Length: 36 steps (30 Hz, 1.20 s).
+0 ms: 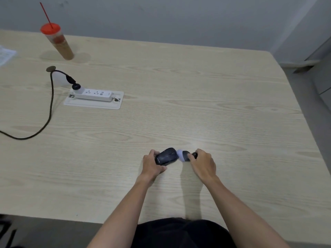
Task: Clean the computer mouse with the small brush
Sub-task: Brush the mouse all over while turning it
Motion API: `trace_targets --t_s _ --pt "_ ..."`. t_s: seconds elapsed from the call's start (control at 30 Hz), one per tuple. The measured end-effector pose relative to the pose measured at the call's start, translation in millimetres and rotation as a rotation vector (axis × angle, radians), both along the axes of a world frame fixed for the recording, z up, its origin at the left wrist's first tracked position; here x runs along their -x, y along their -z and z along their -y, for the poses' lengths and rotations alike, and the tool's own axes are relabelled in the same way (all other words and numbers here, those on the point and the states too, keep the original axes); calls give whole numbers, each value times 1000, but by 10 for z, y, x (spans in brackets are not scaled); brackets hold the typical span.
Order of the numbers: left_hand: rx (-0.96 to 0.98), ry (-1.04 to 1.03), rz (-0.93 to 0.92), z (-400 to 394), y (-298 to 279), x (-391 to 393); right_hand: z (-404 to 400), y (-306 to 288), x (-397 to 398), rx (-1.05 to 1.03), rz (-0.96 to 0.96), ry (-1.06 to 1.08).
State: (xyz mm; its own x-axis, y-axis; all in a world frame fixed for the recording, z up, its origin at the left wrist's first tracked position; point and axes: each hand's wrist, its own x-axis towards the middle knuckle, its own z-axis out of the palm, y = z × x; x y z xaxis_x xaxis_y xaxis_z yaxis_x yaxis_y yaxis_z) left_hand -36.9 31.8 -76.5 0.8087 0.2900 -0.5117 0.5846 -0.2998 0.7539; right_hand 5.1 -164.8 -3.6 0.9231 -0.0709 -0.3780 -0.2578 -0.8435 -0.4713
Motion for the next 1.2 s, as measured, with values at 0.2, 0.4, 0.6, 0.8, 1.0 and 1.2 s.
trace_targets --t_s 0.2,0.4,0.6,0.8,1.0,1.2 --pt "-16 0 2 6 -26 9 0 29 17 -136 -13 -37" --pt "-65 31 48 18 -89 77 -98 -78 -40 -161 144 -95" --pt "-100 53 80 43 -173 148 -145 -93 -90 75 182 -162" --pt "-84 35 168 127 -326 173 -243 -175 -119 -160 -12 -197" --pt "-53 12 201 185 -371 234 -278 -269 -193 -66 156 -195" --pt "-71 1 212 170 -353 222 -393 -385 -214 35 64 -194"
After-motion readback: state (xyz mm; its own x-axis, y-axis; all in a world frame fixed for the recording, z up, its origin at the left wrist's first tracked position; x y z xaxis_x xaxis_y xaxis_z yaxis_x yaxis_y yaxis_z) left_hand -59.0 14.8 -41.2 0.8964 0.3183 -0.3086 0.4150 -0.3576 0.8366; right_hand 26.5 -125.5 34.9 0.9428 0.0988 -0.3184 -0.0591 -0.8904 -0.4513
